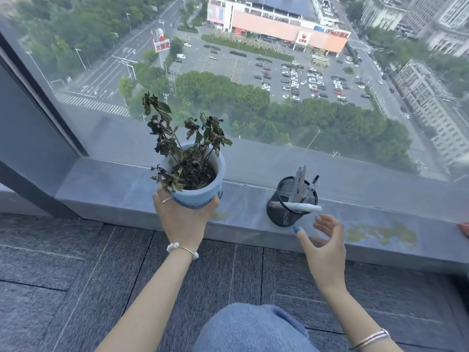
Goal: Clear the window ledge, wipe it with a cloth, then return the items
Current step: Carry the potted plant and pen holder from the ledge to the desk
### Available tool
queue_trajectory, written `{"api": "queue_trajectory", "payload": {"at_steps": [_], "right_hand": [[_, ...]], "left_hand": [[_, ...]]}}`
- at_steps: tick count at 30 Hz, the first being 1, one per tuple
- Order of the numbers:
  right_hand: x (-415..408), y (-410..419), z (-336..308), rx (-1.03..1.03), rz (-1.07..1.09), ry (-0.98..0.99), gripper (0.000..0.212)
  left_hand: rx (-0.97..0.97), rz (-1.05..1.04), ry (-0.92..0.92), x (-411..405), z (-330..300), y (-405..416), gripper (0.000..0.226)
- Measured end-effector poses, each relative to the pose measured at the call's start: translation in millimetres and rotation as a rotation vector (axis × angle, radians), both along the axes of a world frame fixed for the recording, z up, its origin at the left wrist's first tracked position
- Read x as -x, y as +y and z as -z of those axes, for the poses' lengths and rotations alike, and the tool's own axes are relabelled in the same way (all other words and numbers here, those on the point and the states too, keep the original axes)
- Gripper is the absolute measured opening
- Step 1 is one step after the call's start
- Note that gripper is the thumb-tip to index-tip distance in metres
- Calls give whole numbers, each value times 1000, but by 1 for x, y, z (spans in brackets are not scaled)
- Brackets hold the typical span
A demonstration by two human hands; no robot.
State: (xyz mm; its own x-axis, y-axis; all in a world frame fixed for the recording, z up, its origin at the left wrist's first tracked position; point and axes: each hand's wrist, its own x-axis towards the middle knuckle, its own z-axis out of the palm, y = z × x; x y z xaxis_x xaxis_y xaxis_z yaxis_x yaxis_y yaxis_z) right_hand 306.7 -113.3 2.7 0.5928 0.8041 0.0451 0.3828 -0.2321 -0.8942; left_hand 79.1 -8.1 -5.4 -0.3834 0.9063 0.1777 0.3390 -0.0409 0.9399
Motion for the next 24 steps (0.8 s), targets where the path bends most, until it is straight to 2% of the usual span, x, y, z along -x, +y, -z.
{"api": "queue_trajectory", "payload": {"at_steps": [7, 8, 11, 19, 22, 24], "right_hand": [[1, 31, 21, 144, 4, 66, 93], [4, 35, 23, 132, 12, 74, 92], [14, 47, 27, 47, 50, 104, 66], [15, 59, 38, -20, 165, 124, 66], [13, 59, 41, 5, 179, 134, 68], [11, 58, 42, 16, 183, 118, 58]], "left_hand": [[8, 32, 18, -7, -3, -3, 84], [5, 41, 25, -8, -3, -4, 82], [24, 45, 24, -10, 1, -9, 80], [81, 66, 9, -16, 6, -15, 88], [70, 82, 32, -17, 7, -18, 83], [68, 84, 5, -16, 8, -20, 76]]}}
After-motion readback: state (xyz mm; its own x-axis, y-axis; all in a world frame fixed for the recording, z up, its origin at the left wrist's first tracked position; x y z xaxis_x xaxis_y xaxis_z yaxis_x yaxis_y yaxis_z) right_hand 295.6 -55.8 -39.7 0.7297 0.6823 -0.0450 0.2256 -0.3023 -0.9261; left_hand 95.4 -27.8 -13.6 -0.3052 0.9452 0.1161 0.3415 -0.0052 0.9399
